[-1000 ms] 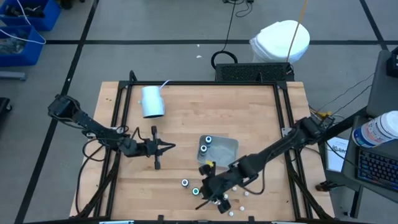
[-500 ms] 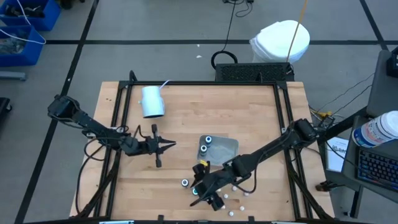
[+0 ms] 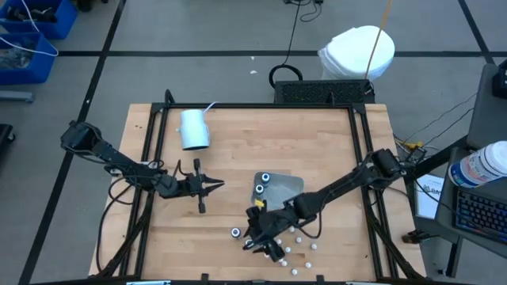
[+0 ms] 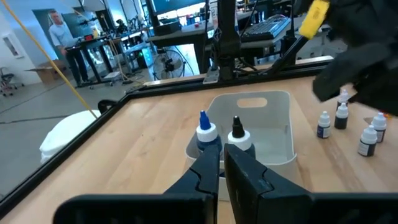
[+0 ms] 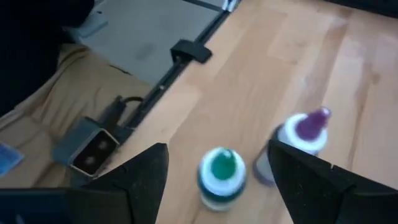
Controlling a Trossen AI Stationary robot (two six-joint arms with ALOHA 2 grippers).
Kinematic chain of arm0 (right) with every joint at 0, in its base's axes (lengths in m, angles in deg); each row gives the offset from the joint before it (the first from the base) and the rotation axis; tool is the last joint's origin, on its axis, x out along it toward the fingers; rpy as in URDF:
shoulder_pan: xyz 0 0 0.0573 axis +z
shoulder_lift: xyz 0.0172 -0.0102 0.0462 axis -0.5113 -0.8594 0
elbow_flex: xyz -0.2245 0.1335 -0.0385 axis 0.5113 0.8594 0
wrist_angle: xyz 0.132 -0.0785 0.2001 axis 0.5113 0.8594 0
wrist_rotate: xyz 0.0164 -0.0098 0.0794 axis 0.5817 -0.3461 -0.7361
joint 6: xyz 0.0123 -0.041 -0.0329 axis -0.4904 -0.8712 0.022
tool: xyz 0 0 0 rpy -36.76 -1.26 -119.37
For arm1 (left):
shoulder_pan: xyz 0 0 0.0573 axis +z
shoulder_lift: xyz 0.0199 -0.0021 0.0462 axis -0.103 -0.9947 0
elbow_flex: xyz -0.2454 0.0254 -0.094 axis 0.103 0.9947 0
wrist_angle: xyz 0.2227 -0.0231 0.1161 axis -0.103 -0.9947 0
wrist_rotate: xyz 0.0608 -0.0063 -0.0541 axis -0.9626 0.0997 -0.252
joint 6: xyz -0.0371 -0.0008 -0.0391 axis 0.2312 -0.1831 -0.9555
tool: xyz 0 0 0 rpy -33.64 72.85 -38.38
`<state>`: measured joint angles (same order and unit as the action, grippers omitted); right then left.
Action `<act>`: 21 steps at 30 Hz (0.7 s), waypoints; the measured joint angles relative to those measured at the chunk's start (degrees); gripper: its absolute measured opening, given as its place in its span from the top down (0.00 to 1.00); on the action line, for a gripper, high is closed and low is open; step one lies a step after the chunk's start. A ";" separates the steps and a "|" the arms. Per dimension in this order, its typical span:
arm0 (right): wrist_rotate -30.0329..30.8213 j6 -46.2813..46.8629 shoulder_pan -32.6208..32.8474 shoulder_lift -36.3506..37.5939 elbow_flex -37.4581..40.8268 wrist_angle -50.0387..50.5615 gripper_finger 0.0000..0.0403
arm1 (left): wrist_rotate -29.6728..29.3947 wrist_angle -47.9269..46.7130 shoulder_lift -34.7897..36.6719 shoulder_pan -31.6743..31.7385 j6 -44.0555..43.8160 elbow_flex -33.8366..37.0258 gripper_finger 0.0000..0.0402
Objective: Pick & Place food coloring
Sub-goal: Put the large green food coloring bottle into the gray bin
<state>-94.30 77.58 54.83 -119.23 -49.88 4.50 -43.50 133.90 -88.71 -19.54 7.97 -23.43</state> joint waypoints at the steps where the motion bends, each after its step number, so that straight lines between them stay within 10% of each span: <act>1: 0.08 0.03 -0.04 -0.01 0.37 -0.61 0.34 | 0.00 -0.16 0.00 -0.02 0.00 0.00 0.92; 21: 0.33 1.34 0.78 -2.42 4.67 -10.19 0.34 | 0.02 -1.43 0.00 -0.02 -1.86 -0.02 0.92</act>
<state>-93.98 78.92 55.61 -121.65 -45.21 -5.68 -43.48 132.48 -88.71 -19.56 6.12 -23.45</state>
